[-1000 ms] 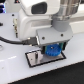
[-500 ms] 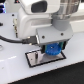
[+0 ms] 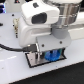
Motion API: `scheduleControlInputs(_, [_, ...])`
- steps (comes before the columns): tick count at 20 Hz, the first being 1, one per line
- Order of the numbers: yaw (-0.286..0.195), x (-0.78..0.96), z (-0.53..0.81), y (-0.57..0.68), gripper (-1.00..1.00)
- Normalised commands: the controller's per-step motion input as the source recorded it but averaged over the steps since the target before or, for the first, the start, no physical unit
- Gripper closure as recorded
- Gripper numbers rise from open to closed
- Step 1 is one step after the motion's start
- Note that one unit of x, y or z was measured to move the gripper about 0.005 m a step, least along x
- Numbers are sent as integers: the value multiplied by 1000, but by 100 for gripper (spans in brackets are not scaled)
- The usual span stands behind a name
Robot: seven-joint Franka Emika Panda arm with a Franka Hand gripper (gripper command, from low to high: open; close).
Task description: Insert the blue gear onto the right peg, followed by the red gear
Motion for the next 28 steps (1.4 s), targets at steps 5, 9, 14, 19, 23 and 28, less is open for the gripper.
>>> scheduleControlInputs(5, [0,-83,358,79,-100])
scheduleControlInputs(9, [0,-341,424,125,-100])
scheduleControlInputs(14, [0,-507,291,278,-100])
scheduleControlInputs(19, [0,-626,111,433,-100])
scheduleControlInputs(23, [0,-553,2,517,-100])
scheduleControlInputs(28, [0,-528,-6,478,-100])
